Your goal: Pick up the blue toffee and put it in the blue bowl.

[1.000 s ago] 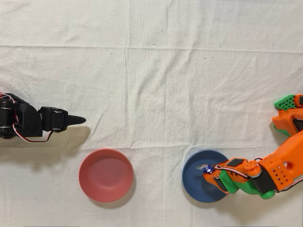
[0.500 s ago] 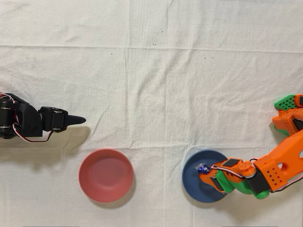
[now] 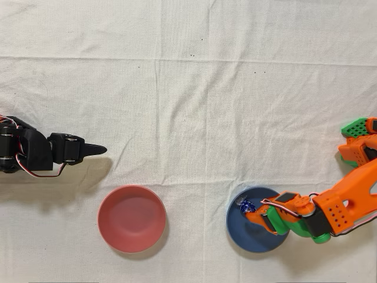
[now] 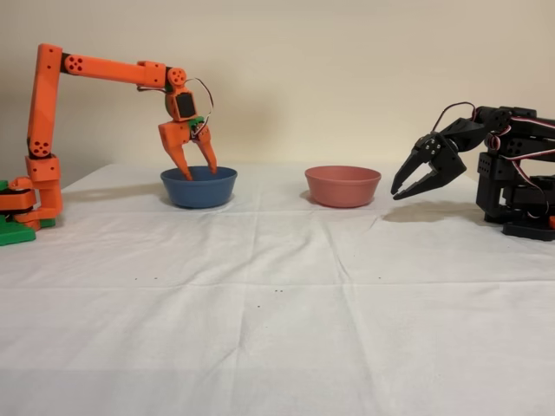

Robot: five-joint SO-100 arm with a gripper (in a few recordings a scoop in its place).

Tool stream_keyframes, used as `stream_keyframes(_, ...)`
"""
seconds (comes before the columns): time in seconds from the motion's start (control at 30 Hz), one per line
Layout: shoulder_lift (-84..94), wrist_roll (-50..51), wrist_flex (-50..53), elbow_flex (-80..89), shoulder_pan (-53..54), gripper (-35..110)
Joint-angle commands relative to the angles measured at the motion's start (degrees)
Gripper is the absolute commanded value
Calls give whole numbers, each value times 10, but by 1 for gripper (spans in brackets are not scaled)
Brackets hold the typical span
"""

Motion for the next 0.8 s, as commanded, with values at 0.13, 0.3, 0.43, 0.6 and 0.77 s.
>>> stream_keyframes(0.13,142,-52,42,-23,75,19)
stream_keyframes(0.3,200,-62,47,-11,135,12)
stream_keyframes(0.43,245,-71,49,1,179,7)
stream_keyframes(0.6,292,-71,37,34,221,0)
stream_keyframes(0.77,386,-64,-15,130,247,0)
